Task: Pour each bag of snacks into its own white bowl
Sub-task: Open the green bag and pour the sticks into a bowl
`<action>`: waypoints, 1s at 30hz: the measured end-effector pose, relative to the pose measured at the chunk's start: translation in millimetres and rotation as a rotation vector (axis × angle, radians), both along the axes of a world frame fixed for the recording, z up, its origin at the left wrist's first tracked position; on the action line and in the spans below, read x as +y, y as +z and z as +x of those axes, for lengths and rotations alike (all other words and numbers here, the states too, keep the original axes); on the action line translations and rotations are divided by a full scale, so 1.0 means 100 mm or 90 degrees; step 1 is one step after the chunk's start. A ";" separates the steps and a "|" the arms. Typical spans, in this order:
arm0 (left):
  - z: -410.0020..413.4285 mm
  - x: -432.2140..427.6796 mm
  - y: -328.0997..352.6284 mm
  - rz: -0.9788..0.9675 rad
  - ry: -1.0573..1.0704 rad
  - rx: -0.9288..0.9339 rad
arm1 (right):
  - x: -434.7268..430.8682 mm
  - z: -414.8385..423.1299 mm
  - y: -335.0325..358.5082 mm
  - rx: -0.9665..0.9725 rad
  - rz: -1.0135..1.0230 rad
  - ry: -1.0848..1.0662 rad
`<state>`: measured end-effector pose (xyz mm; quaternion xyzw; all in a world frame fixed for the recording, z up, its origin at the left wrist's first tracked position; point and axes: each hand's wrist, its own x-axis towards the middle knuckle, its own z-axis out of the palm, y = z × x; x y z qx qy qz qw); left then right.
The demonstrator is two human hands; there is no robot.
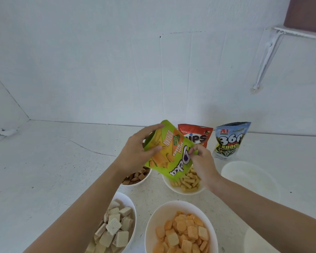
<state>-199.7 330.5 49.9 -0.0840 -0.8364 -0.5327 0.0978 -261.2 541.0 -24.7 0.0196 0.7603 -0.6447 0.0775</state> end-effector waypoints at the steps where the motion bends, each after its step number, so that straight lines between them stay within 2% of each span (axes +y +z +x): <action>1: -0.01 -0.01 0.05 -0.010 -0.006 0.020 | 0.00 0.00 0.05 0.023 -0.010 0.001; 5: -0.07 -0.01 0.42 -0.005 0.005 0.133 | -0.01 -0.05 0.34 0.134 -0.083 -0.016; 9: -0.11 0.00 0.71 0.024 0.028 0.181 | -0.02 -0.03 0.53 0.164 -0.158 -0.034; 12: -0.12 0.03 0.68 0.024 0.018 0.166 | -0.03 0.00 0.41 0.129 -0.145 -0.053; 15: -0.13 0.08 0.48 0.003 0.005 0.103 | -0.02 0.04 0.23 0.051 -0.077 -0.048; 18: -0.14 0.08 0.27 -0.089 -0.044 0.034 | 0.00 0.07 0.04 -0.059 0.004 -0.025; 21: -0.14 0.07 0.23 -0.152 -0.096 0.028 | 0.01 0.08 0.03 -0.082 0.011 -0.030; 26: -0.19 0.16 0.52 -0.153 -0.073 0.151 | -0.03 0.00 0.26 0.026 -0.028 -0.049; 28: -0.23 0.17 0.63 -0.156 -0.070 0.158 | -0.01 -0.03 0.34 0.114 0.004 -0.075; 30: -0.25 0.19 0.65 -0.150 -0.082 0.143 | 0.05 -0.03 0.41 0.203 -0.011 -0.042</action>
